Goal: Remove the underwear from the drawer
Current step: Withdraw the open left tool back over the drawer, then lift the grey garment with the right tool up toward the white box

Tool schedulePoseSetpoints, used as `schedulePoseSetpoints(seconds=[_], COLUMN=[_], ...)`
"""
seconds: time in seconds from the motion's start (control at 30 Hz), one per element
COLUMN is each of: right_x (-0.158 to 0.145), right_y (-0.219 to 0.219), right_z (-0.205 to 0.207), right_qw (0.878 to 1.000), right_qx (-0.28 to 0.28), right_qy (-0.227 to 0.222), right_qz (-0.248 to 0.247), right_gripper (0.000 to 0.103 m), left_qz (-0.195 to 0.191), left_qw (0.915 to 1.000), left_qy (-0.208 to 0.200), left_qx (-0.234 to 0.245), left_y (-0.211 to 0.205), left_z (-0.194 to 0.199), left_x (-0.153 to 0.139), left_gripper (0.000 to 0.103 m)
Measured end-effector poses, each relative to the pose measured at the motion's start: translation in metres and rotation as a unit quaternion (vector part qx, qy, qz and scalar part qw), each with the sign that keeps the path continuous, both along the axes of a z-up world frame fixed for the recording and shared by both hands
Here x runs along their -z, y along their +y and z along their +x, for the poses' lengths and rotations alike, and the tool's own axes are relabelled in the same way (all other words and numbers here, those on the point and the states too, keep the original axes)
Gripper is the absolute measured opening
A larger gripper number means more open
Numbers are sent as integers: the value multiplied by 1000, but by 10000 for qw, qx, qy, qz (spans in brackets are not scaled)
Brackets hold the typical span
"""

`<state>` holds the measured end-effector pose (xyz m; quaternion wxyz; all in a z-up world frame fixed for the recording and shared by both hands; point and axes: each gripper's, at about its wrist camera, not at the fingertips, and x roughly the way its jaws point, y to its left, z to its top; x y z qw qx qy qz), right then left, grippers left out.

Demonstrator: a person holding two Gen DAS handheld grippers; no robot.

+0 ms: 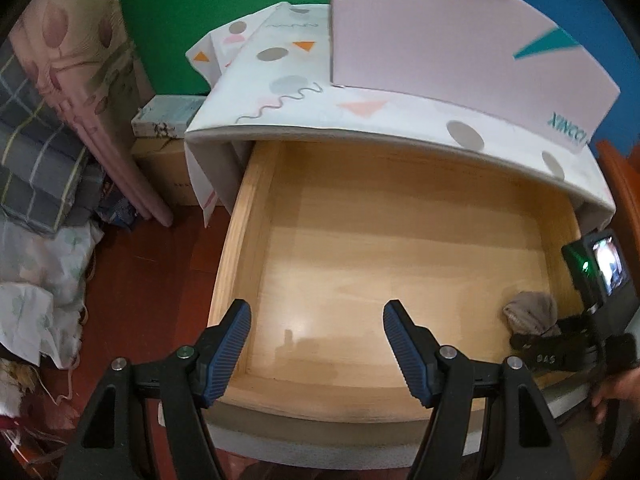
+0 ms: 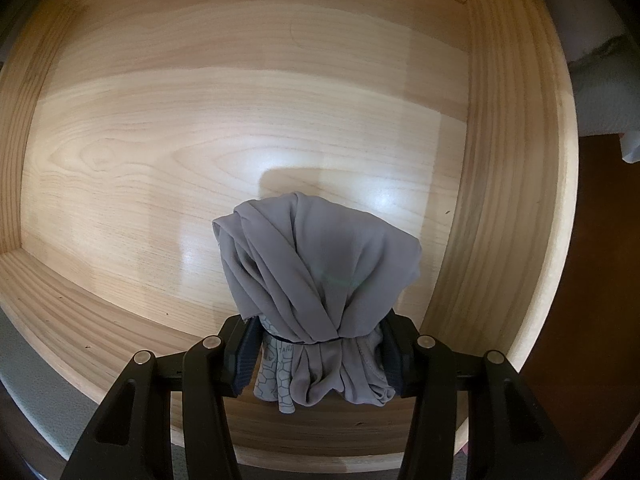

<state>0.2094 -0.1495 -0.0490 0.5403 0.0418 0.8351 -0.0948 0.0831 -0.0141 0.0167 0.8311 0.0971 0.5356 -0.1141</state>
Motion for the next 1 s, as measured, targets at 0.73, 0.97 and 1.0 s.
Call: schedulePoseSetpoints(seconds=[0.73,0.97,1.0], right_x=[-29,-51,-56], right_y=[14,16,17], right_z=[3,-5,-6], right_qw=[9986,9953,9943], right_qx=[-175,-201,-225], right_qy=[-453,-918,-1010], right_qz=[-192,-221,-238], right_gripper=[47,47,47], left_qz=[273,106,93], left_qw=[9983,9986,9986], left_qy=[-449,-469,-494], left_qx=[248,201,171], left_y=[-11,-6,-6], left_z=[-15,-15,-16], left_x=[-4,-7,-7], left_gripper=[71,71,71])
